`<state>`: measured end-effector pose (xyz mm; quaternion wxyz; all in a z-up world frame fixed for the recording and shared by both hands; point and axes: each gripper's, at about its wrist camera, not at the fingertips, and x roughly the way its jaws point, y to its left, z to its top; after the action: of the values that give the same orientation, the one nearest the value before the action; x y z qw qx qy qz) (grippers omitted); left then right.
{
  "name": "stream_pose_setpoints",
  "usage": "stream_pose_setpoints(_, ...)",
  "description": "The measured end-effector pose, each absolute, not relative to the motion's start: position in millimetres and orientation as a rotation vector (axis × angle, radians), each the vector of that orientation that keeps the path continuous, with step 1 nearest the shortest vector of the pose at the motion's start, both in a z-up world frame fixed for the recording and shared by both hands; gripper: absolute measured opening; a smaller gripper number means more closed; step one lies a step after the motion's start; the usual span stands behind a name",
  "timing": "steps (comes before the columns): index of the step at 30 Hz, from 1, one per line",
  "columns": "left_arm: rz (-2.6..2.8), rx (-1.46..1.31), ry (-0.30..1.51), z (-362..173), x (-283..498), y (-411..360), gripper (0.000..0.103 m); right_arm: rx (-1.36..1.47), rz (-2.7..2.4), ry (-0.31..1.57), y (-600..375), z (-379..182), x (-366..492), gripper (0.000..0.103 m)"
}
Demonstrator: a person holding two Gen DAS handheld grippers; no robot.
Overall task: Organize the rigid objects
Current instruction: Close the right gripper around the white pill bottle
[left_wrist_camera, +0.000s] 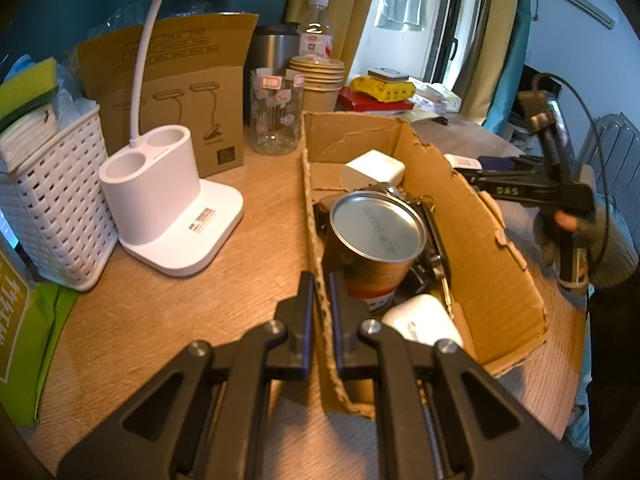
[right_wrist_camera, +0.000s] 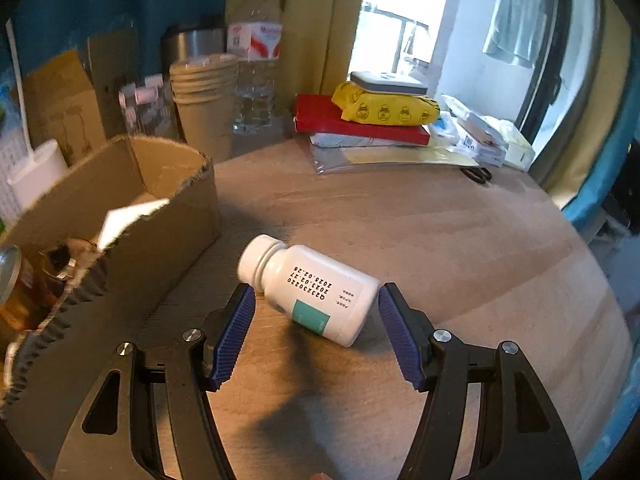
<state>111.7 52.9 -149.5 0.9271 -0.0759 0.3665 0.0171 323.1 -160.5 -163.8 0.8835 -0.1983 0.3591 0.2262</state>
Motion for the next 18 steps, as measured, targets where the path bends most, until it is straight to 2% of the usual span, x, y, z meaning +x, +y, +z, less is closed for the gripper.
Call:
stream_pose_setpoints(9,0.038,-0.153,0.750,-149.5,111.7,52.4,0.009,-0.464,0.460,0.768,-151.7,-170.6,321.2,0.067)
stream_pose_setpoints(18,0.038,-0.152,0.750,-149.4,111.9,52.2,0.009,-0.464,0.512,0.774,-143.7,-165.9,277.2,0.067)
